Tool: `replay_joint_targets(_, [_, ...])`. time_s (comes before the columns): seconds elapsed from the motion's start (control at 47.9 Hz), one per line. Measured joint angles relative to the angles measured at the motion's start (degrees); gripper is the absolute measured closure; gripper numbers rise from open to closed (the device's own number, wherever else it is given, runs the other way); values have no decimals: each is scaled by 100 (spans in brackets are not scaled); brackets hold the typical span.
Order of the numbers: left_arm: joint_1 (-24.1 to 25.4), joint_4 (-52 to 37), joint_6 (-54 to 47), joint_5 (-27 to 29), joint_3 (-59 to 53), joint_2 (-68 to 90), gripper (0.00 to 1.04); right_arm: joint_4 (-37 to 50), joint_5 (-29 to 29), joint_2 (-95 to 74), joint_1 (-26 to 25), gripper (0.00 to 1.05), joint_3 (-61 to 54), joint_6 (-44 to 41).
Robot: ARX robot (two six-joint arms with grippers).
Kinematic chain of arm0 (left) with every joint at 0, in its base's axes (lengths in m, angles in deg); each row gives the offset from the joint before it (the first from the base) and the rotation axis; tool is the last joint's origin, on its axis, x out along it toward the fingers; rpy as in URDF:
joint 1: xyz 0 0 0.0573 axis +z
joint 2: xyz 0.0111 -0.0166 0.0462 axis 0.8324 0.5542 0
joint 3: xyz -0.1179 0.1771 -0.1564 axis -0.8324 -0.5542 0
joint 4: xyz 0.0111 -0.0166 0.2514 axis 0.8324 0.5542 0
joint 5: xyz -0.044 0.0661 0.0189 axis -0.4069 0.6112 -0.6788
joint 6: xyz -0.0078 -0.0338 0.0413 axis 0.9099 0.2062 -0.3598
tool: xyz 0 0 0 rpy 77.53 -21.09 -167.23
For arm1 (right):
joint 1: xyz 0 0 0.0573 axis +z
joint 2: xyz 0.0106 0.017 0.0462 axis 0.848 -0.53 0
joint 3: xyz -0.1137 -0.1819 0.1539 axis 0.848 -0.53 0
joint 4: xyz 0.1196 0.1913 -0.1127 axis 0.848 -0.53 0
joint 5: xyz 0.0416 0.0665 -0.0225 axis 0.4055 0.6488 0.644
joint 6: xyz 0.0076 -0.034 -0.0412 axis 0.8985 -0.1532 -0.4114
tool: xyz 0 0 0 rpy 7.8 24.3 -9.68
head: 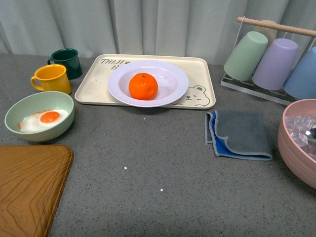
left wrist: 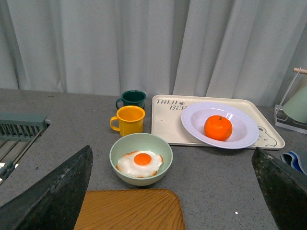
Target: Place orange and plate with both arms
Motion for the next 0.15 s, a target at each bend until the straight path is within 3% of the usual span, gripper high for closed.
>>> replay_joint_targets(0.146, [0,0,2,0,0,0,7,0,0,0,0,9,0,0])
